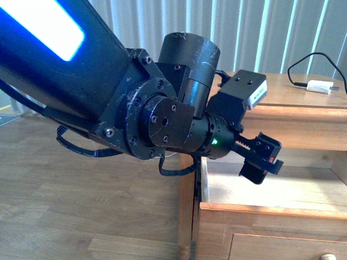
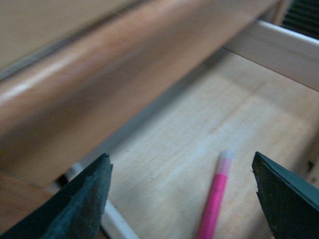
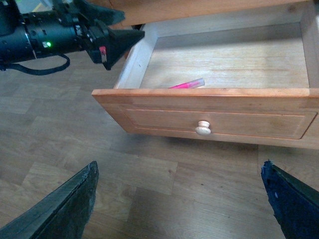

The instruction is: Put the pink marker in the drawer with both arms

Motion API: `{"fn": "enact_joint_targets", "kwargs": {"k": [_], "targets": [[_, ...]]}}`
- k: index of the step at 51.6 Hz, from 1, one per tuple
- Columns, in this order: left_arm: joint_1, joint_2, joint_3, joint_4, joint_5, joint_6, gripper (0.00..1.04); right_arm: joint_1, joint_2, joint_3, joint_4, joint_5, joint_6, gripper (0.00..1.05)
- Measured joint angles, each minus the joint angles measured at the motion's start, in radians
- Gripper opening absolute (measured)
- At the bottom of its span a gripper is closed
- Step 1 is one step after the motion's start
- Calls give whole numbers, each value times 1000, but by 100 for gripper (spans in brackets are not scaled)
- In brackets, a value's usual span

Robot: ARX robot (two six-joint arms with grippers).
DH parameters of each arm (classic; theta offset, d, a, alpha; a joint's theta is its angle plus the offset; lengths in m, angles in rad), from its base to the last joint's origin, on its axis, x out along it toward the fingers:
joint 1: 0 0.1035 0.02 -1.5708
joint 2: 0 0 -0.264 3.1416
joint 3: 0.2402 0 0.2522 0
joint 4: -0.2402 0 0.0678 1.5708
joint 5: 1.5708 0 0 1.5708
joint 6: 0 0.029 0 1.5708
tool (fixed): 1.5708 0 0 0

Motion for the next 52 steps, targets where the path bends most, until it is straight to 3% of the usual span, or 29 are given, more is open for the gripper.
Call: {"fn": "enact_joint_targets", "kwargs": {"k": [4, 14, 18, 29, 41, 46, 52], "targets": [[16, -69, -59, 48, -98, -27, 100, 0, 0, 0, 0, 0, 0, 96], [76, -324, -272, 92, -263, -78, 99, 0, 0, 0, 0, 0, 0, 96], [103, -429, -372, 111, -282, -90, 99, 0, 0, 0, 0, 0, 0, 96], [247, -885, -726, 43, -270, -201, 99, 0, 0, 0, 0, 0, 0, 96], [546, -1326, -1009, -177, -210, -331, 99, 0, 0, 0, 0, 0, 0, 96], [606, -1442, -1081, -239, -193, -347, 99, 0, 0, 0, 0, 0, 0, 96], [615, -1468, -1088, -241, -189, -352, 99, 0, 0, 0, 0, 0, 0, 96]]}}
